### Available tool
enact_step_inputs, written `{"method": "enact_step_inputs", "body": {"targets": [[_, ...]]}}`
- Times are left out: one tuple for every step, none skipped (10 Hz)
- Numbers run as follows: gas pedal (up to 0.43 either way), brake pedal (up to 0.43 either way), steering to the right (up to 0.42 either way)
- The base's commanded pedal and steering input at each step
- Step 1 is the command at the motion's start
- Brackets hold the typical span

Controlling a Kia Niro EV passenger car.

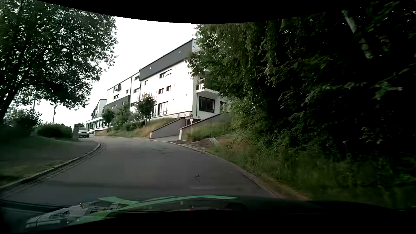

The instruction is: Follow the waypoints while adhering to traffic rules and regulations

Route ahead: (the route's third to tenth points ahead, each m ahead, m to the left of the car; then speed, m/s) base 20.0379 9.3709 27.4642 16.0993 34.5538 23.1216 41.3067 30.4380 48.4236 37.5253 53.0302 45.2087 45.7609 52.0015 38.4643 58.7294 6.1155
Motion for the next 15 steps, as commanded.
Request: {"method": "enact_step_inputs", "body": {"targets": [[0.197, 0.0, -0.116], [0.197, 0.0, -0.123], [0.197, 0.0, -0.124], [0.197, 0.0, -0.128], [0.197, 0.0, -0.135], [0.197, 0.0, -0.137], [0.197, 0.0, -0.138], [0.197, 0.0, -0.14], [0.197, 0.0, -0.141], [0.197, 0.0, -0.141], [0.197, 0.0, -0.144], [0.197, 0.0, -0.146], [0.197, 0.0, -0.155], [0.197, 0.0, -0.158], [0.197, 0.0, -0.162]]}}
